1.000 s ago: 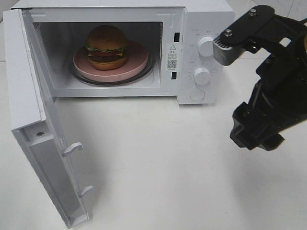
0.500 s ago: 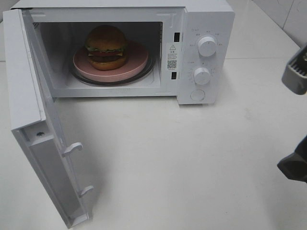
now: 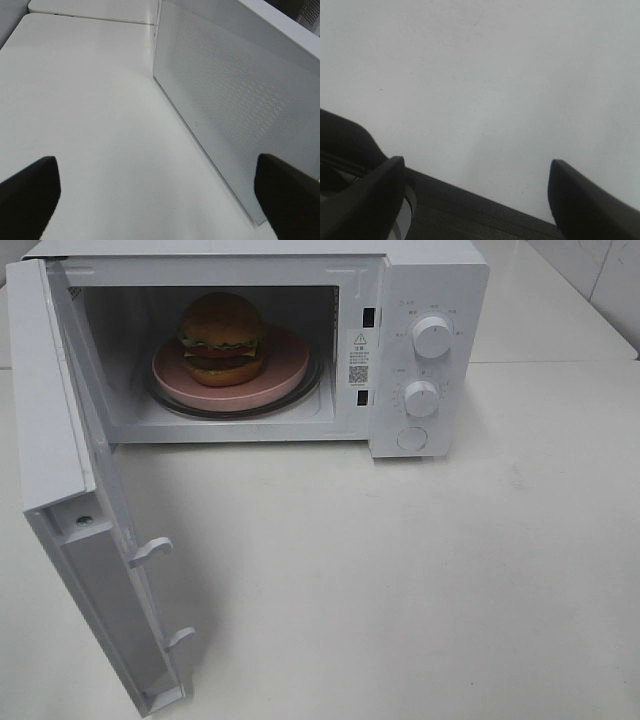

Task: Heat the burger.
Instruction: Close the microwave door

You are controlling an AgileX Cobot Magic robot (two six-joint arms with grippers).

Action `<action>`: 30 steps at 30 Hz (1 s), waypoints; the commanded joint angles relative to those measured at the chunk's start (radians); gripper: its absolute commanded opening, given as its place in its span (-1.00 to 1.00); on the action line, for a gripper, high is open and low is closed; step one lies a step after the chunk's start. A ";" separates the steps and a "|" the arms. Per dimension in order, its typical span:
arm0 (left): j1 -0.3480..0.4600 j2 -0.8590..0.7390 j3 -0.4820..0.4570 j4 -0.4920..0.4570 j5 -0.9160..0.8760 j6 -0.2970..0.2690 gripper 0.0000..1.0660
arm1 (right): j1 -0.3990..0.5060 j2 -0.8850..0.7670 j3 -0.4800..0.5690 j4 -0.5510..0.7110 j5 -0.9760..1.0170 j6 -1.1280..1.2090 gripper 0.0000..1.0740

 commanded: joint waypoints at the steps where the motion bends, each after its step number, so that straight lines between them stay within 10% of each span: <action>1: -0.003 -0.015 0.002 0.002 -0.008 0.006 0.83 | -0.080 -0.073 0.034 0.014 0.011 0.002 0.42; 30: -0.003 -0.015 0.002 0.002 -0.008 0.006 0.83 | -0.338 -0.728 0.055 0.056 0.006 -0.008 0.42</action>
